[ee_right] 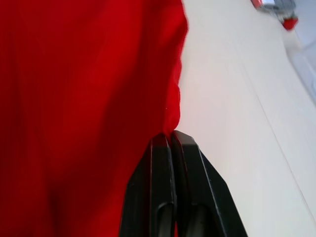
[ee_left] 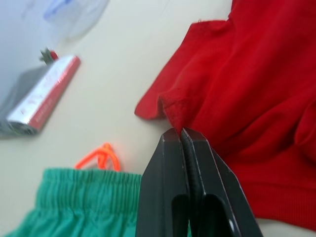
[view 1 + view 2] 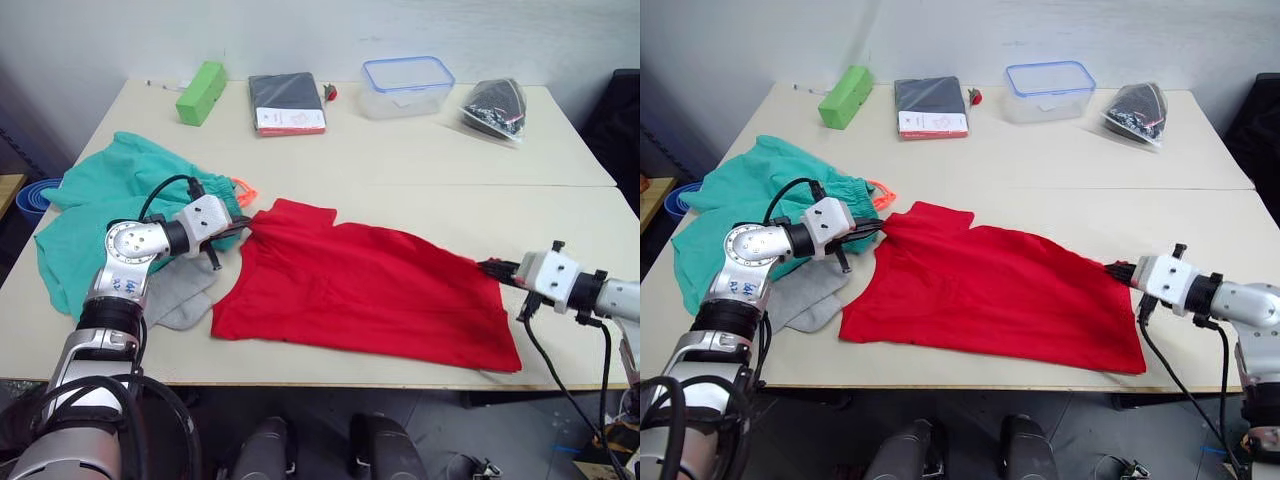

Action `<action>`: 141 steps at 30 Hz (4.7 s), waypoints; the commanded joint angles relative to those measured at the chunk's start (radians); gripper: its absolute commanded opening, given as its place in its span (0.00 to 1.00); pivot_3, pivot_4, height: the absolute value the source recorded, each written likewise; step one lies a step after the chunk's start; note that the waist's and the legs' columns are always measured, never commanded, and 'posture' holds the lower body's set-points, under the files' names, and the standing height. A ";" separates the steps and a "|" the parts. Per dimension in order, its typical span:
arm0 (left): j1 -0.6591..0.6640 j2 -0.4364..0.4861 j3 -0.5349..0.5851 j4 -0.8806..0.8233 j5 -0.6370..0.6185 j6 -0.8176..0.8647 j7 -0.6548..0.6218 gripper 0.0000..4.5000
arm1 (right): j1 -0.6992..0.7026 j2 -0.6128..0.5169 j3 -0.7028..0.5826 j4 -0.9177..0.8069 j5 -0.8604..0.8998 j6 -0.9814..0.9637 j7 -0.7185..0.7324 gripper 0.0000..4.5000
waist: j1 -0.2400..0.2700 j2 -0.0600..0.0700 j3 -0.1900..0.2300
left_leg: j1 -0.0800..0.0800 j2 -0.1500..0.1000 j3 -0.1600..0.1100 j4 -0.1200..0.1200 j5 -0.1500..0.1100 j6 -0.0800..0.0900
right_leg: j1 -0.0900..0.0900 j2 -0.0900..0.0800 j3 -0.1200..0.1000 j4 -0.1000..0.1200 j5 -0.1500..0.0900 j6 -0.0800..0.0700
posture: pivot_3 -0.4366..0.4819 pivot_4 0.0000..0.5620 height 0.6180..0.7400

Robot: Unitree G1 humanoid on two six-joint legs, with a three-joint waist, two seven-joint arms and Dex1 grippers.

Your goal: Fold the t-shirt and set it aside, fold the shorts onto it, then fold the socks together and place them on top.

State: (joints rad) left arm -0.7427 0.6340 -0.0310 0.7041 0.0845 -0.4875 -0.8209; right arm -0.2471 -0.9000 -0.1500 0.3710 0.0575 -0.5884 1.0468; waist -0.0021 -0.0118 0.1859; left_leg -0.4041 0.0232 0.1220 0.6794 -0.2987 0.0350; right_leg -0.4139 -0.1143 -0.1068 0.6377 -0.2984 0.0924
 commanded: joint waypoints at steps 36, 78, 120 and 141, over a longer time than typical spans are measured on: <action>0.451 0.220 -0.108 -0.284 0.143 -0.287 0.490 0.50 | 0.007 -0.197 0.211 0.251 -0.144 -0.532 -0.353 0.45 | -0.027 0.001 -0.001 | 0.034 0.007 0.025 -0.019 -0.006 -0.004 | 0.011 0.000 0.030 -0.006 -0.001 -0.002 | 0.48 0.27 1.00; -0.432 -0.167 -0.184 0.480 -0.106 0.869 -0.146 0.65 | -0.054 0.014 0.066 -0.784 0.443 0.899 -0.235 1.00 | 0.003 -0.008 0.001 | 0.013 0.007 0.024 0.002 -0.012 0.001 | -0.003 0.004 0.024 0.001 -0.001 -0.001 | 0.48 0.27 1.00; 0.122 0.112 -0.003 -0.691 -0.474 1.233 -0.596 0.01 | 0.101 0.089 0.083 -0.738 0.294 0.862 -0.131 1.00 | -0.024 -0.009 0.001 | 0.013 0.008 0.022 0.003 -0.012 0.000 | -0.003 0.004 0.030 0.005 -0.001 -0.002 | 0.48 0.27 1.00; 0.415 0.335 -0.020 -0.800 -0.474 1.123 -0.580 0.01 | 0.014 0.081 0.114 -0.589 0.276 0.824 -0.042 1.00 | -0.025 -0.009 0.002 | 0.015 0.008 0.019 -0.001 -0.013 -0.001 | 0.000 0.000 0.030 0.000 -0.003 -0.005 | 0.48 0.27 1.00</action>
State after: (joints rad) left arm -0.3236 0.9616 -0.0791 -0.0995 -0.3692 0.6290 -1.4056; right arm -0.2178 -0.8112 -0.0075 -0.2002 0.3111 0.2275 0.9959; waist -0.0267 -0.0204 0.1874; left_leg -0.3891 0.0312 0.1406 0.6788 -0.3122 0.0341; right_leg -0.4142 -0.1140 -0.0769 0.6375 -0.3012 0.0875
